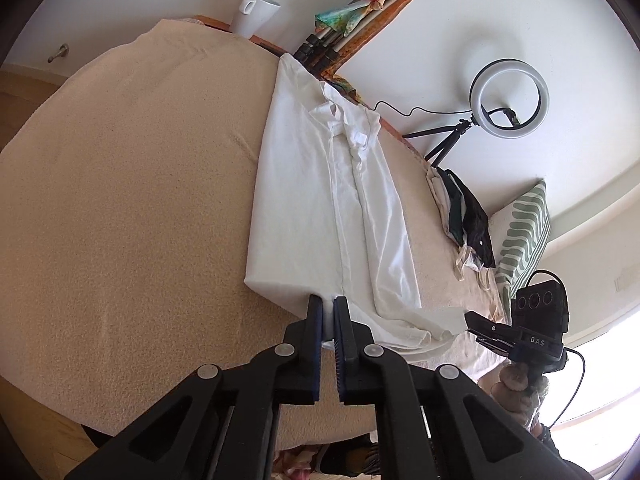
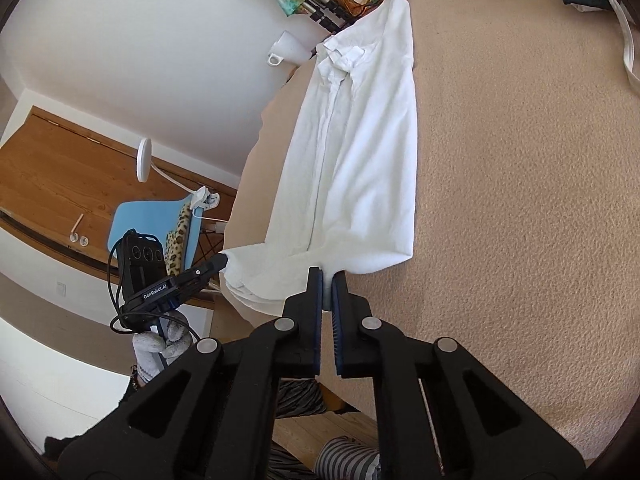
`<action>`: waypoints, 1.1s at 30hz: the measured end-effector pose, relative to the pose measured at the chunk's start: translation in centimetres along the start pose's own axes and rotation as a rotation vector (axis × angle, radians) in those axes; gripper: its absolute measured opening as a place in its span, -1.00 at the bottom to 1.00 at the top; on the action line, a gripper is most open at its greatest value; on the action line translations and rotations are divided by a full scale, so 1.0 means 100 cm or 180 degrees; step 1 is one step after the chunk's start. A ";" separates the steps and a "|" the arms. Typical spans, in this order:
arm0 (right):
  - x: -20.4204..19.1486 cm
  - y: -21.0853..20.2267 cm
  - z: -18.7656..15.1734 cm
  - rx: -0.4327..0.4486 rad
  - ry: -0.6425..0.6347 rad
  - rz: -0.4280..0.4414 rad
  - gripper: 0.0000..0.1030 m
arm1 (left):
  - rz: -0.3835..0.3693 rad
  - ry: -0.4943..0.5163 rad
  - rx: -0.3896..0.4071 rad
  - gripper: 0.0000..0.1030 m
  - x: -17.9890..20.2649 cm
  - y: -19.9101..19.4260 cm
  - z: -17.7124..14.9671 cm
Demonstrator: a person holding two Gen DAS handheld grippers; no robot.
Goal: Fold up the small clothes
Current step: 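Pinch the hem end of the white shirt strip with the right gripper, then fold the hem end over toward the collar with the right gripper, then open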
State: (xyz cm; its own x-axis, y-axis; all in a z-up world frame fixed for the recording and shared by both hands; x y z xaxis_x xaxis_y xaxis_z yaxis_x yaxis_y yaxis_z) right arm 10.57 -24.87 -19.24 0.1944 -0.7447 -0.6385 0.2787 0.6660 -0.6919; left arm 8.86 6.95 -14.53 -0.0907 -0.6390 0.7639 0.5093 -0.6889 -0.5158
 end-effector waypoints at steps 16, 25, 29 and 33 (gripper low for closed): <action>0.011 0.049 0.092 0.0104 -0.0024 -0.0314 -0.89 | 0.0275 -0.0174 0.0164 -0.96 -0.030 0.057 0.079; 0.030 0.060 0.106 0.0093 0.0049 -0.0378 -0.81 | 0.0517 0.0120 0.0248 -0.54 -0.030 0.059 0.088; 0.019 0.045 0.107 0.0259 -0.0159 -0.0568 -0.49 | 0.0600 0.0464 0.0298 -0.42 -0.015 0.046 0.083; 0.004 0.030 0.097 0.0357 -0.0410 -0.0588 -0.49 | 0.0474 0.0589 0.0106 -0.42 -0.006 0.046 0.068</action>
State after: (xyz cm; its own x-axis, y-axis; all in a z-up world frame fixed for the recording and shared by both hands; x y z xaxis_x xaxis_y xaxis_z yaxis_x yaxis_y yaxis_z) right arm 20.63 -23.59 -18.30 0.2468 -0.8574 -0.4516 0.4218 0.5146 -0.7465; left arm 17.09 6.48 -14.76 -0.1661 -0.7866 0.5947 0.5565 -0.5726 -0.6020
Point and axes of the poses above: each gripper's, at about its wrist camera, not at the fingertips, and y roughly the way its jaws point, x to its right, z to its top, the point moved 5 cm from there along y, roughly the way its jaws point, and after that the axes turned 11 degrees about -z, right-handed, at the moved point
